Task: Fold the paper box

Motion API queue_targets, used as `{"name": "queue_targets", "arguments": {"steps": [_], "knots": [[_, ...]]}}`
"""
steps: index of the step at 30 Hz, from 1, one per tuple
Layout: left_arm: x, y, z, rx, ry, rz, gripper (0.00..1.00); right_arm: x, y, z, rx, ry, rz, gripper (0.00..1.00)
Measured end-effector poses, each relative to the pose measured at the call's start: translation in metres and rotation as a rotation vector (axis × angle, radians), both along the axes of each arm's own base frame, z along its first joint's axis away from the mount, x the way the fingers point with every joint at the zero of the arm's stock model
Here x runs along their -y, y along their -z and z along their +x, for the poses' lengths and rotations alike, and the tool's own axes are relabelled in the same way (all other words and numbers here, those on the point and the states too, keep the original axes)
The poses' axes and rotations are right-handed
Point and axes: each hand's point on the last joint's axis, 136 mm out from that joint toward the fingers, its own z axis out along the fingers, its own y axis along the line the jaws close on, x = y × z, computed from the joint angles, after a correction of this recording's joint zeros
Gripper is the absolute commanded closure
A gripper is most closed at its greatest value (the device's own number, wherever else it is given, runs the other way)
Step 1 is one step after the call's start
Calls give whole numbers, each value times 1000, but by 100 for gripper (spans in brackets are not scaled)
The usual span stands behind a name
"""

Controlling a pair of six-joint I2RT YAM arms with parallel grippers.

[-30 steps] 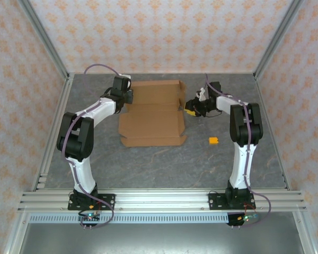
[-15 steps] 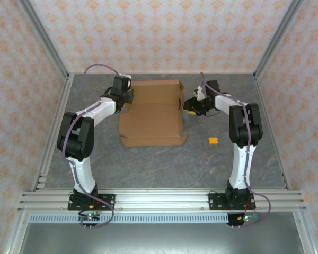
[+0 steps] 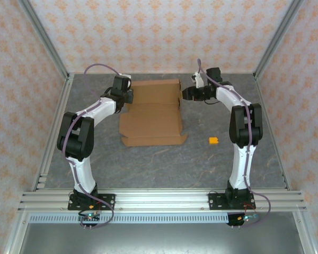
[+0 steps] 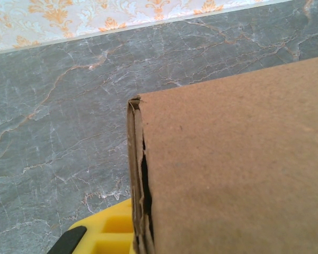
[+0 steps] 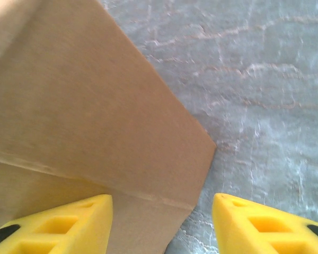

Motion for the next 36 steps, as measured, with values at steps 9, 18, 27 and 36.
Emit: {"name": "queue_targets", "arguments": {"steps": [9,18,27,36], "knots": [[0,0,1,-1,0,0,100,-8,9,0,10,-91,14,45],[0,-1,2,0,0,0,100,-8,14,-15,3,-162,-11,44],[0,-1,2,-1,1,0,100,-3,21,-20,43,-219,-51,46],[1,-1,3,-7,2,2,100,-4,23,-23,135,-309,-78,46]]}}
